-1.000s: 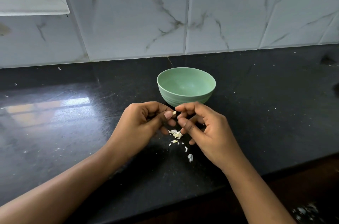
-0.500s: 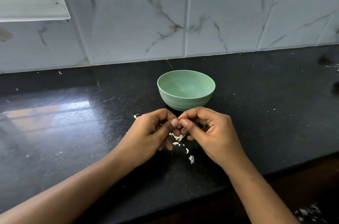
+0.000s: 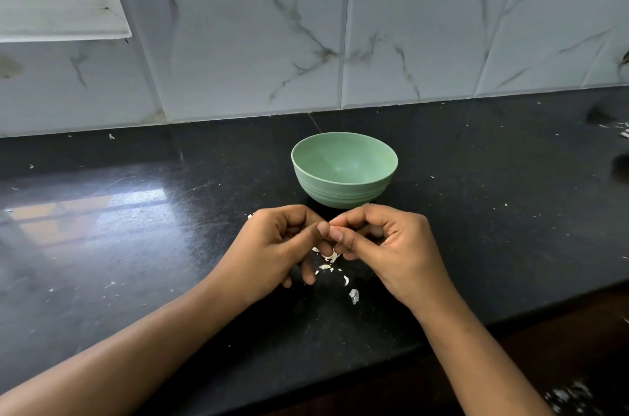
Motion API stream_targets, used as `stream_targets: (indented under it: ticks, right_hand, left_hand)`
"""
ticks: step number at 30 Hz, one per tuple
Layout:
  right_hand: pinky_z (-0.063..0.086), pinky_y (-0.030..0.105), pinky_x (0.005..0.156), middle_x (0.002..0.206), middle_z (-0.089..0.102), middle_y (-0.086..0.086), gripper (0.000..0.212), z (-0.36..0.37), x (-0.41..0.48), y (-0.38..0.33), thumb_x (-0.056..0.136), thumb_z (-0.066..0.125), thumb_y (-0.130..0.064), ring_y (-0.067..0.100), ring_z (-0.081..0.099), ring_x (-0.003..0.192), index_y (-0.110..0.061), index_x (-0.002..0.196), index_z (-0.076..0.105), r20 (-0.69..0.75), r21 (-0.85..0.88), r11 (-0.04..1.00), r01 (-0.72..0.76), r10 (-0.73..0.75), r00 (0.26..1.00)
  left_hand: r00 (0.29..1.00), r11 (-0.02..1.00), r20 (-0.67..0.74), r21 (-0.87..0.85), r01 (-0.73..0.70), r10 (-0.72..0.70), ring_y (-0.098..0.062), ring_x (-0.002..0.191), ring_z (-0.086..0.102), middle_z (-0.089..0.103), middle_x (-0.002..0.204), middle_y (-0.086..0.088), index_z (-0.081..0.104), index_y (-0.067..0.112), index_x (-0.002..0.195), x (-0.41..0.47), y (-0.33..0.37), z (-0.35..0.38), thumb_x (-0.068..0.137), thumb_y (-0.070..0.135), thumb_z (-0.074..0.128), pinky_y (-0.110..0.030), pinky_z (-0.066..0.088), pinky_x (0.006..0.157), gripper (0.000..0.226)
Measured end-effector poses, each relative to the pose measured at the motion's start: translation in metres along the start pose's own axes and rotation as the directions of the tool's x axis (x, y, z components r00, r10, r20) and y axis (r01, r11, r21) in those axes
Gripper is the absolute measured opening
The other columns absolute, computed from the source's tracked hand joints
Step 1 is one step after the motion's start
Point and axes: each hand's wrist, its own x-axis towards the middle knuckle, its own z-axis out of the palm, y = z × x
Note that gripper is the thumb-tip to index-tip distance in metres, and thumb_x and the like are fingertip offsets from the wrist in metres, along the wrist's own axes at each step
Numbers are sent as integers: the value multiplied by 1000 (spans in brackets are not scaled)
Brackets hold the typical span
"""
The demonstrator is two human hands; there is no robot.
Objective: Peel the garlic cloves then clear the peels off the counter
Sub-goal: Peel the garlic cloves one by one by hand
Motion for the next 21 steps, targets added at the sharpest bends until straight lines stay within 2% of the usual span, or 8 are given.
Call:
stream_targets:
  ticks: [4,6,9,12,14,16,18,21]
  right_hand:
    - [57,28,59,70,71,-3,3,1,1,0,78,75,-12,13,67,62,-13,79,73,-18,-53,998,44,-45,999]
    - [57,27,59,72,71,-4,4,1,1,0,80,74,-12,14,68,64,-15,80,72,-16,-52,997,51,-52,999]
    - [58,29,59,74,69,-4,8,1,1,0,82,72,-11,14,67,65,-19,80,70,-16,-66,996,55,-56,998]
    - [57,27,56,74,67,-2,8,-1,1,0,83,70,-10,12,66,64,-17,81,69,-59,-13,999,41,-42,997]
    - [57,30,57,74,67,-2,6,-1,1,1,82,71,-15,13,65,65,-21,81,69,-58,-45,996,71,-73,996]
    - [56,32,60,74,67,-6,3,-1,1,1,79,71,-22,15,64,67,-24,80,69,-50,-93,990,104,-109,993]
    - [53,26,59,76,67,-8,4,-1,2,1,77,72,-23,14,64,69,-25,80,69,-33,-103,987,121,-125,992]
    - [43,11,58,79,67,-8,7,0,1,0,76,73,-20,8,64,71,-25,81,70,12,-122,979,165,-165,986]
  left_hand:
    - [991,987,-84,134,-89,100,-19,45,63,70,72,0,65,18,75,0,0,-1,89,24,61,-17,38,41,15]
    - [991,981,-77,173,-91,106,-21,45,64,68,71,4,61,23,75,1,-2,1,93,25,58,-19,39,44,18]
    - [998,994,-44,99,-36,41,-21,43,59,65,73,2,53,20,77,1,-6,3,98,24,50,-18,35,43,22]
    - [995,999,-102,-32,-2,-2,-21,42,51,62,69,-1,48,18,71,2,-5,-1,96,30,46,-16,31,40,28]
    - [990,999,-140,-9,-33,31,-22,41,50,61,66,-5,46,22,62,2,-4,-2,99,41,42,-16,31,41,41]
    - [992,998,-111,29,-48,51,-20,40,52,62,60,-6,49,21,57,2,-1,-1,92,57,38,-17,34,44,51]
    - [998,999,-47,39,-29,31,-19,38,51,61,55,-5,53,17,57,1,-1,0,84,60,38,-18,36,46,53]
    - [998,999,41,-12,-39,39,-20,37,49,59,54,-3,53,12,64,1,-3,2,86,50,45,-20,37,43,44]
